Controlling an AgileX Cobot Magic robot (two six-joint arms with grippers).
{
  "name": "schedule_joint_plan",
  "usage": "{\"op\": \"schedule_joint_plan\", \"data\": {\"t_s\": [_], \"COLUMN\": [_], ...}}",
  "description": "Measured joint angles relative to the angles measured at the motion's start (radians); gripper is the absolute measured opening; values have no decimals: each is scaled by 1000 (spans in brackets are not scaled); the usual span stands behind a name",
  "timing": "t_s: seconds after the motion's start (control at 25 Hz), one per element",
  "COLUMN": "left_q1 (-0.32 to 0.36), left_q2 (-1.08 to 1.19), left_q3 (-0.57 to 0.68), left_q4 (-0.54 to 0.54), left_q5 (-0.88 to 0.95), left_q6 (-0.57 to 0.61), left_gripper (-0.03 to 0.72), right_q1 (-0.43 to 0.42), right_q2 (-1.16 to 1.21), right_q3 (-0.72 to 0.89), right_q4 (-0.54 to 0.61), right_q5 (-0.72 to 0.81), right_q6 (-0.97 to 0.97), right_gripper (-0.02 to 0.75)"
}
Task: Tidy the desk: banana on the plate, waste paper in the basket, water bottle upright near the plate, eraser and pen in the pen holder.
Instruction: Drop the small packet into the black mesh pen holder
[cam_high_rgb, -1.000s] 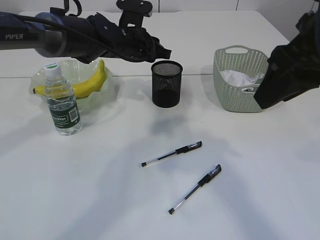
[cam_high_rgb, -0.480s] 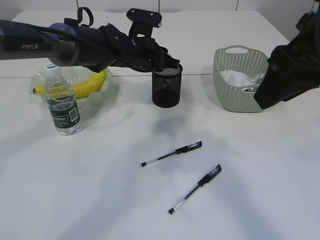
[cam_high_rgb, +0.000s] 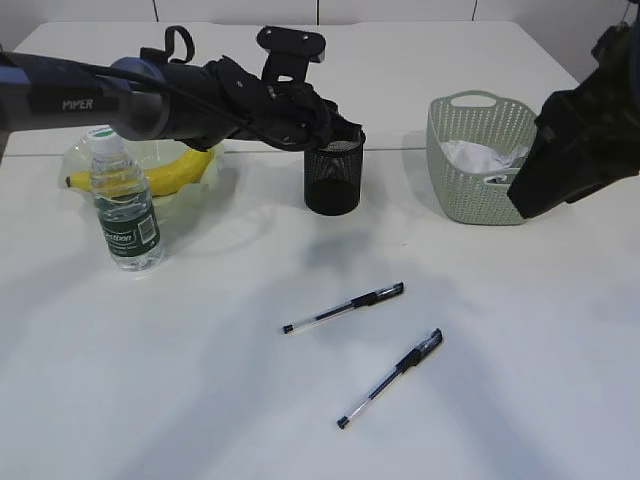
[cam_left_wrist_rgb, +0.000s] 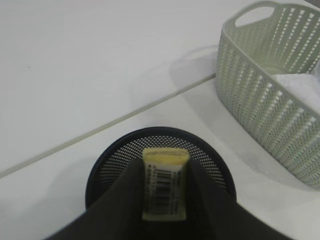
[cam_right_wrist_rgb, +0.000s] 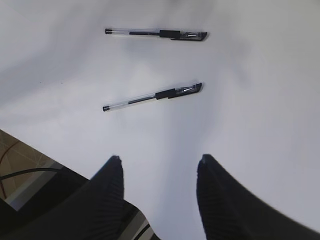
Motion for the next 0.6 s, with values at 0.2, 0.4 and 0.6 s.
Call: {"op": "schedule_joint_plan", "data": {"t_s": [0.2,0.4,0.6], "left_q1": [0,0,0], "left_q2": [2,2,2], "left_q3": [-19,-19,-19], "left_q4": [-3,-3,-3], "left_q5": [13,25,33], "left_q6": [-1,-1,-2], "left_gripper": [178,178,181], "right_q1": [0,0,0], "right_q2": [0,0,0], "right_q3": [0,0,0], "right_q4": [0,2,2], "right_q5": [0,0,0], "right_q6": [0,0,0], "right_gripper": [356,356,356]}}
